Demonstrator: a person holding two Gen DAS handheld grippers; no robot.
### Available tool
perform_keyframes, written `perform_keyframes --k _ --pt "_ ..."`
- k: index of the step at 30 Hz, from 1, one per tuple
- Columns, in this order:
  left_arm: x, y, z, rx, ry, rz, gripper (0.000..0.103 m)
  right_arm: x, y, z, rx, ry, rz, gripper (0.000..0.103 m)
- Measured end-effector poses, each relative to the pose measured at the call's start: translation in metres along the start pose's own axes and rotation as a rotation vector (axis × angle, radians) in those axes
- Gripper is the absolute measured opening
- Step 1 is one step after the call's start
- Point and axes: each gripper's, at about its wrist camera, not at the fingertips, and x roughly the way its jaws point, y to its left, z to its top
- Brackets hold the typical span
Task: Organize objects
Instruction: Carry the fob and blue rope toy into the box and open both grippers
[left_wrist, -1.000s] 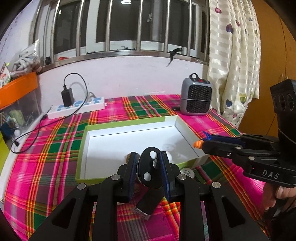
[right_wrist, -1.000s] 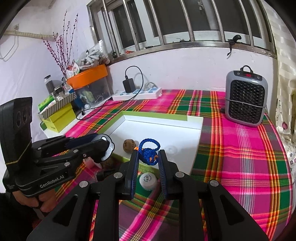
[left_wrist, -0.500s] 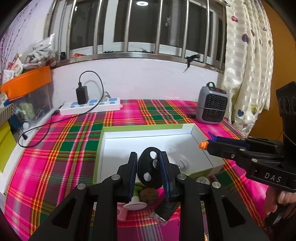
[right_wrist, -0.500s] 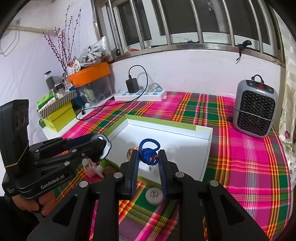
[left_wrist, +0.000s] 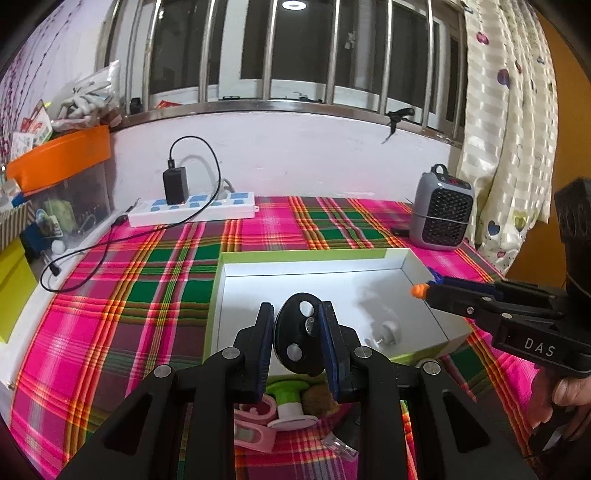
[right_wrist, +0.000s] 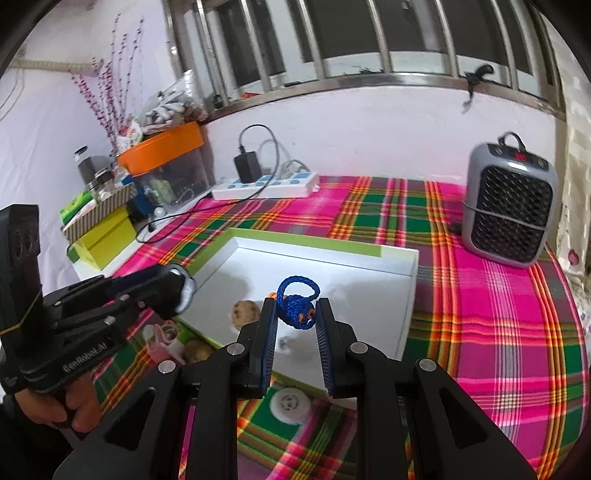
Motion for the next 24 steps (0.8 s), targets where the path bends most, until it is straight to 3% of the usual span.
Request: perform_keyframes --k 16,24 --pt "0.028 -0.003 -0.003 0.005 0.057 -0.023 0.023 0.025 0.003 -0.007 -0.009 0.073 0.015 0.022" --pt "0.037 -0.003 -0.007 0.005 0.091 -0.013 0.023 0.041 0.021 -0.011 -0.091 0.116 0.029 0.023"
